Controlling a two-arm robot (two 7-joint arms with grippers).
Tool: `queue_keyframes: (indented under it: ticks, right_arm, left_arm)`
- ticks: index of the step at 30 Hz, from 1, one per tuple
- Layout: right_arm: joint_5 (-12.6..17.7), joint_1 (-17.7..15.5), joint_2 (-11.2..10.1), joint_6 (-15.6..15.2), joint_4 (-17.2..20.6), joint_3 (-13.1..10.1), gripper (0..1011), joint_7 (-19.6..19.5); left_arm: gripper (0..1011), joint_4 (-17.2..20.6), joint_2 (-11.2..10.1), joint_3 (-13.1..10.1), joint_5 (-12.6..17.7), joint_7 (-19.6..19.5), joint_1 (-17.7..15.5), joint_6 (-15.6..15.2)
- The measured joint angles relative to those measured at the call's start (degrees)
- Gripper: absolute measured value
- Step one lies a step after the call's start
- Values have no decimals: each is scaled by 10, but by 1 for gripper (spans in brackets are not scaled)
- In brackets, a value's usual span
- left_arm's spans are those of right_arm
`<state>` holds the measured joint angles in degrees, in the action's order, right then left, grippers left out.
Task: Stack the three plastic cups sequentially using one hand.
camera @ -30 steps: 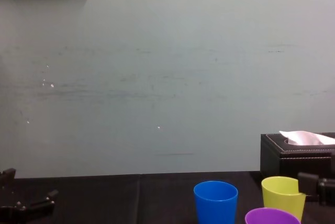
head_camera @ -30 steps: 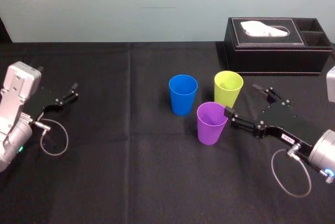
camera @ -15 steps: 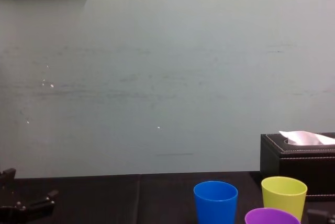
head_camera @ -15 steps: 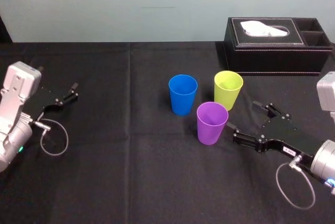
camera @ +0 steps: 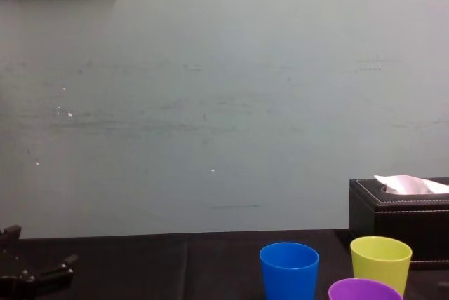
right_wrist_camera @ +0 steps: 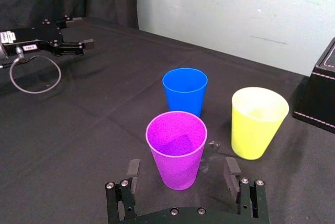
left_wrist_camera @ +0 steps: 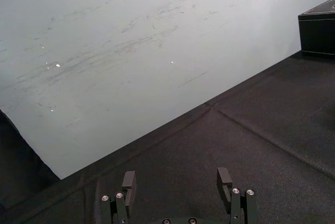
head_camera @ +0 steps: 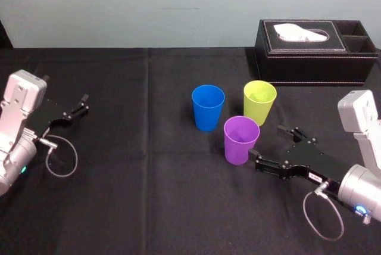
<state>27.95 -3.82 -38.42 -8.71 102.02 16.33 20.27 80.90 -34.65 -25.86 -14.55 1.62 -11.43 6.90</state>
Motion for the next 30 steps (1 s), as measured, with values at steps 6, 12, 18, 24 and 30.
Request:
queue_keyframes:
  ticks: [6, 12, 18, 24, 30]
  right_arm:
    - [-11, 12, 16, 7, -24, 3, 1004, 12]
    - [-23, 25, 29, 13, -42, 9, 1004, 21]
    - [-33, 38, 40, 15, -53, 15, 1004, 30]
    - [-40, 49, 46, 16, -63, 22, 1004, 38]
    - [-45, 61, 54, 17, -76, 27, 1004, 44]
  left_arm:
    - [1012, 0, 0, 0, 0, 0, 0, 0]
    - [1011, 0, 0, 0, 0, 0, 0, 0]
    - [1011, 0, 0, 0, 0, 0, 0, 0]
    - [1011, 0, 0, 0, 0, 0, 0, 0]
    - [1011, 0, 0, 0, 0, 0, 0, 0]
